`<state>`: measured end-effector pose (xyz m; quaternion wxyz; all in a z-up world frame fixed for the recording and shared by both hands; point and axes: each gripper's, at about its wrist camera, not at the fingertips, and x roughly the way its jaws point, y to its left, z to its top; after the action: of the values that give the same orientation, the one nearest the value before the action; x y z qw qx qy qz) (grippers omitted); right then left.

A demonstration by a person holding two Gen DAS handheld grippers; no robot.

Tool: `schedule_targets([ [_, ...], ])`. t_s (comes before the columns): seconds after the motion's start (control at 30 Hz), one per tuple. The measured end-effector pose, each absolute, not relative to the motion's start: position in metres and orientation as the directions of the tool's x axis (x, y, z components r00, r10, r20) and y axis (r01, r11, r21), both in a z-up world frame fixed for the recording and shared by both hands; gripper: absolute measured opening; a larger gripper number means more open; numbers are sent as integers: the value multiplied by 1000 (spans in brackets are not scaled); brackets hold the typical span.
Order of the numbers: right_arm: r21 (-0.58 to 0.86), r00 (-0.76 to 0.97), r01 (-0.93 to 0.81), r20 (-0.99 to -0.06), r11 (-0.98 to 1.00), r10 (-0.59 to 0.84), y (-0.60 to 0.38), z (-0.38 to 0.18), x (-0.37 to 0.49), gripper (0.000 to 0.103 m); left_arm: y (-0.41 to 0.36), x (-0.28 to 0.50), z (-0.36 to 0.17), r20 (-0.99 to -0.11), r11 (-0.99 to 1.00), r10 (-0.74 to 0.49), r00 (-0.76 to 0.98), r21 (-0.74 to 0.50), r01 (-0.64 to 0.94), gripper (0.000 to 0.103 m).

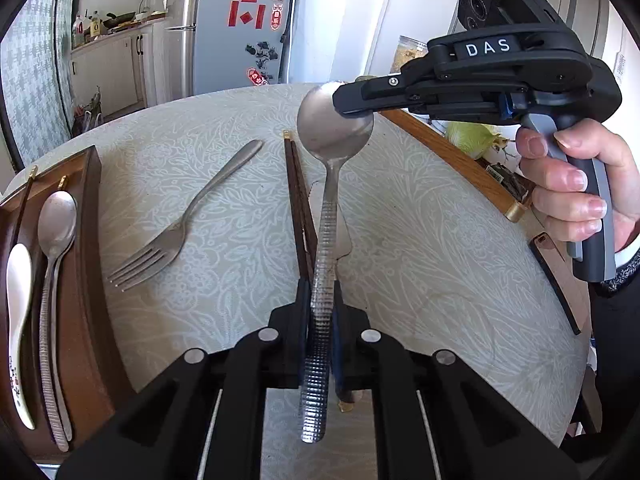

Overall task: Organize utensils
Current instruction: 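Grasp a textured-handle spoon with the left tool while the right tool grasps a utensil, then carry both held utensils into the tray and open both tools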

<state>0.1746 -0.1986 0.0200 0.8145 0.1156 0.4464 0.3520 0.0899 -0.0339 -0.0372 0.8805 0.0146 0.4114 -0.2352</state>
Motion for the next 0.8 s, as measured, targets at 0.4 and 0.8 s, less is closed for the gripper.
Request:
schedule_targets([
  [0.4,510,274,-569,-623,646,733,-90,43,186,2,59,67,9,-696,957,-260,670,-95,273,11],
  [0.8,438,249,-632,-667,639,703,29,8,207,2,135,89,-19,-745,989,-150,650,-101,112,11],
])
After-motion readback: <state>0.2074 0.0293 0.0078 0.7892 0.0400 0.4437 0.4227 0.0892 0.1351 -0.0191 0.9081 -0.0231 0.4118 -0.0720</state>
